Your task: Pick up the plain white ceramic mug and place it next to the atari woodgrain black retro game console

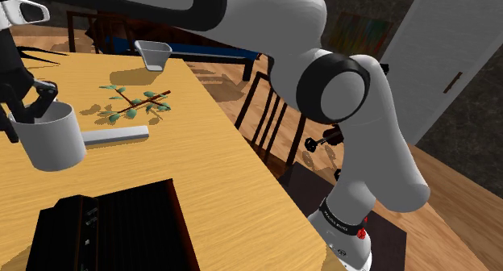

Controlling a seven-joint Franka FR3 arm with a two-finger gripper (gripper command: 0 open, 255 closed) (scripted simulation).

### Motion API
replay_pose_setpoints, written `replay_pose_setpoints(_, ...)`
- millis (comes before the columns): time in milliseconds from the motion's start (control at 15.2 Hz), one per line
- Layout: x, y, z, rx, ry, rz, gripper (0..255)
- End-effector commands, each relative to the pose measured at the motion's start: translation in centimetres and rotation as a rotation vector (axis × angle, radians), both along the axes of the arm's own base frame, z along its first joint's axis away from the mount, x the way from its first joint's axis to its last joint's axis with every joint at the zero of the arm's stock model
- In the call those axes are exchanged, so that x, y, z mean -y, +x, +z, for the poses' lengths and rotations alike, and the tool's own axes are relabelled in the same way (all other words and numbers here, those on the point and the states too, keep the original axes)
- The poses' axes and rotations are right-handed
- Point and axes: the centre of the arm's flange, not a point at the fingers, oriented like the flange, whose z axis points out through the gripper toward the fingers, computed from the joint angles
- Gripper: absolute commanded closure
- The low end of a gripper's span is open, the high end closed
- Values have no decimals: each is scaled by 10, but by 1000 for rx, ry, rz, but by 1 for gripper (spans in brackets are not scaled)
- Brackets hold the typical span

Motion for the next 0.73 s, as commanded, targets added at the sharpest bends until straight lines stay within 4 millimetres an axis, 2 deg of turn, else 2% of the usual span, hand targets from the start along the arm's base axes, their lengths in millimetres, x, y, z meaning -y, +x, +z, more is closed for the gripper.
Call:
replay_pose_setpoints(0, -1, 0, -11, 1, 1, 0, 255)
replay_pose_setpoints(660, -1, 0, -64, 1, 1, 0, 255)
